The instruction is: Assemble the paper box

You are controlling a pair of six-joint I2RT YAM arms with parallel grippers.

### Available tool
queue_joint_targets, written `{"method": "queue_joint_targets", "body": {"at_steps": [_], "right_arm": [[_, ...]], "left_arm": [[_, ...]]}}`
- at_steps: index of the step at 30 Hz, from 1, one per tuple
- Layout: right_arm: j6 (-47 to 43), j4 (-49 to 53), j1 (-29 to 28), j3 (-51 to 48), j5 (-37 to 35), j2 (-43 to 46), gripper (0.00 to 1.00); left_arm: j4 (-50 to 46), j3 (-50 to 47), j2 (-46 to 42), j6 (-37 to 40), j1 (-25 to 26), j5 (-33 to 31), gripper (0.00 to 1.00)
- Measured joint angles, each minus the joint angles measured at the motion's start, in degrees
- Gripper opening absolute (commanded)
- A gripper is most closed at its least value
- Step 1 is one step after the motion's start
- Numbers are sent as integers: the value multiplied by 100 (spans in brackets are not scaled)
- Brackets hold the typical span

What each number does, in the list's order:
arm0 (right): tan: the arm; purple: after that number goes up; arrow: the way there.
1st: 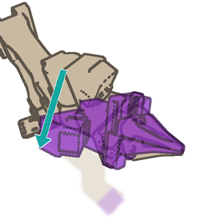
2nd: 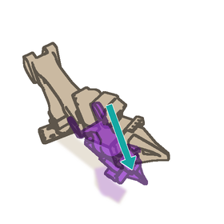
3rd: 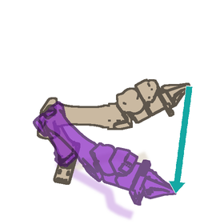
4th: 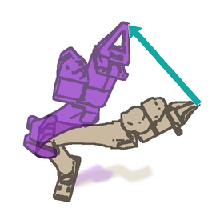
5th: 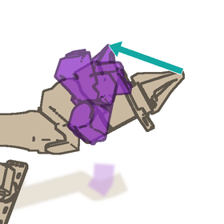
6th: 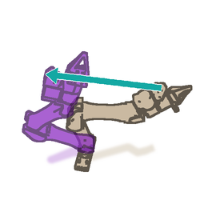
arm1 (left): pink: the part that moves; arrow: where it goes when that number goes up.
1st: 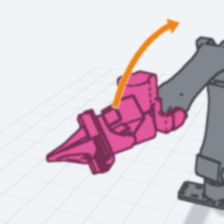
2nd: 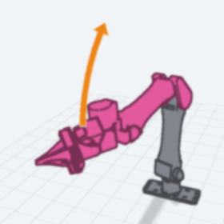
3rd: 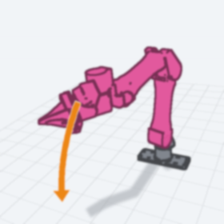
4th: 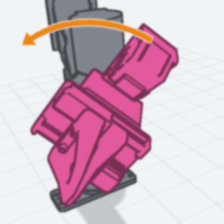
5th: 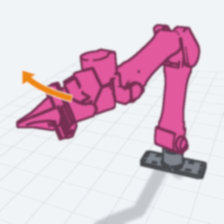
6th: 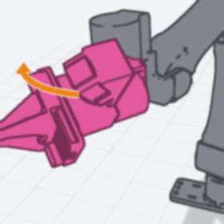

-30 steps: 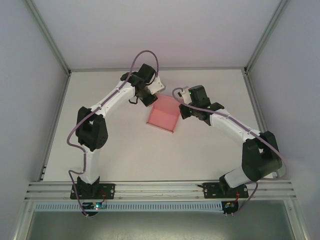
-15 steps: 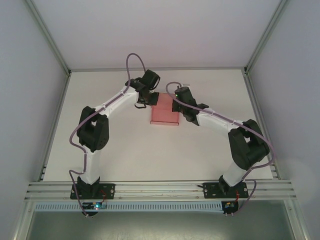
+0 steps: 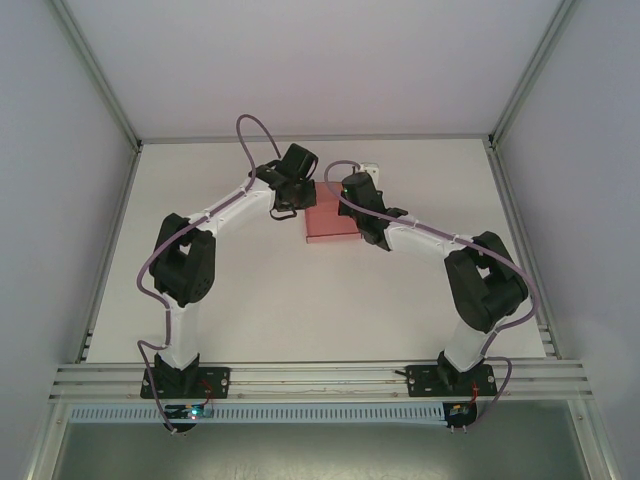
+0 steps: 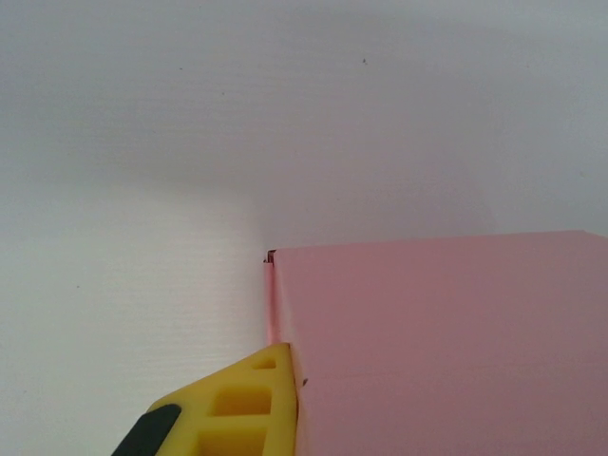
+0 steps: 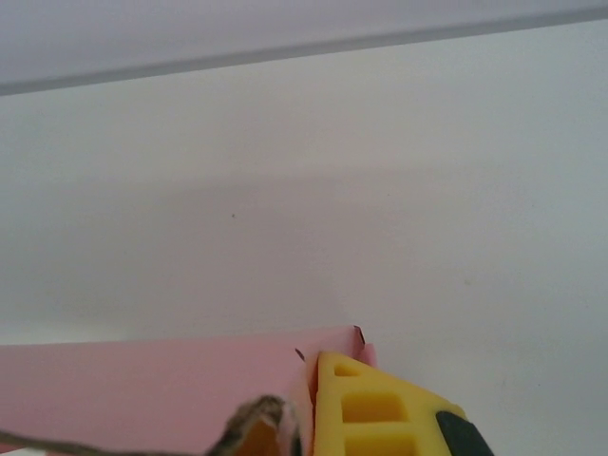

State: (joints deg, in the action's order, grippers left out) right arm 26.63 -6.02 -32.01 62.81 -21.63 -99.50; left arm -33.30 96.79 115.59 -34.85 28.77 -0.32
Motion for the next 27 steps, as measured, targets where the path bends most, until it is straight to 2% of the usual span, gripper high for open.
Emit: {"method": "queue_joint_targets", "body": {"at_steps": [10, 14, 20, 27], "right_arm": [[4, -857, -90, -671, -9, 127, 0], [0, -1156, -116, -896, -7, 164, 0], [-216, -1974, -376, -1714, 57, 549, 0], [-874, -3440, -782, -2767, -157, 669, 0]], "left_arm": [[278, -133, 0, -140, 0, -20, 0], [623, -455, -127, 85, 2, -22, 0], [1628, -1947, -1005, 579, 39, -13, 0], [3075, -3425, -1676, 870, 118, 22, 2]]}}
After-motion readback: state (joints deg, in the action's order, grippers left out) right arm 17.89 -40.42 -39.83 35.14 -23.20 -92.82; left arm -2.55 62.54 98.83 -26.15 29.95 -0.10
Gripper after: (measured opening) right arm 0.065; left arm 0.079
